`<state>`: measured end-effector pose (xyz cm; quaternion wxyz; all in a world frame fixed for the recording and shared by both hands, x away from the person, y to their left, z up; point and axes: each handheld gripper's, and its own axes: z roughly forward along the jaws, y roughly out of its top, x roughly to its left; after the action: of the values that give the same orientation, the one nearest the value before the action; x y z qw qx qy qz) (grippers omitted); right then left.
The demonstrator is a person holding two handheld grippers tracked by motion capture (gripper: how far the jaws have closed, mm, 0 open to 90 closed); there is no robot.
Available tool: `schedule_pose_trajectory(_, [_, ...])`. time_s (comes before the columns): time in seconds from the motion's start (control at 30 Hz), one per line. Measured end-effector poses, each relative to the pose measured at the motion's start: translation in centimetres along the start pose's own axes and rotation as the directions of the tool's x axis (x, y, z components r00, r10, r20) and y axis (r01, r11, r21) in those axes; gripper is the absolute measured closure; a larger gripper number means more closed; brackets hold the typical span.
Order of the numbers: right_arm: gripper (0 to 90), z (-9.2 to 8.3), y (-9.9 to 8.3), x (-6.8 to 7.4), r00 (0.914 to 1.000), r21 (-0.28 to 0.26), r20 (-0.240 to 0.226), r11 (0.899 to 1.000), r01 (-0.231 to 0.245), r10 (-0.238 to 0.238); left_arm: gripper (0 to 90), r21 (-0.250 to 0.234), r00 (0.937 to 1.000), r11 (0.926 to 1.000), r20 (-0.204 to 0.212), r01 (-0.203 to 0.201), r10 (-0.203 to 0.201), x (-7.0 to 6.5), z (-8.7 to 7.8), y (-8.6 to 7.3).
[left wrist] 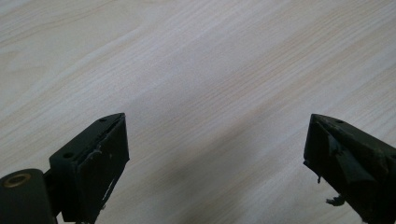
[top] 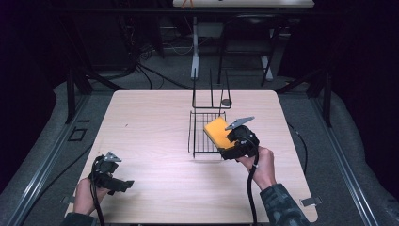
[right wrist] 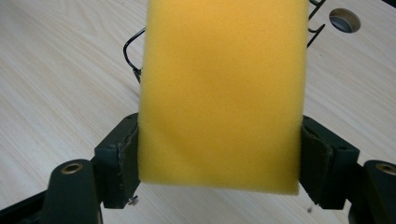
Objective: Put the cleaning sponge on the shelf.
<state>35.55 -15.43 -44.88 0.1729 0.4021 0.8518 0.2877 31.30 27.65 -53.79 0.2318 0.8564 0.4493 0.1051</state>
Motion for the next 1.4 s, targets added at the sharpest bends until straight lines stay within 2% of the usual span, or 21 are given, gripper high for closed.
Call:
schedule_pose_trajectory(0.67, [25.1,3.5,0.9,0.6,0.9995,0.015,-0.021,1.0,-0.023,0.024,7.3,0.003,1.0,1.0,0.001,-0.002,0.002,0.0,0.0,0.0])
schedule_pose_trajectory(1.4, [25.3,7.1,1.6,0.3,0.9943,0.054,-0.007,0.993,-0.106,0.107,7.3,0.002,1.0,1.0,0.003,-0.008,0.008,0.0,0.0,0.1])
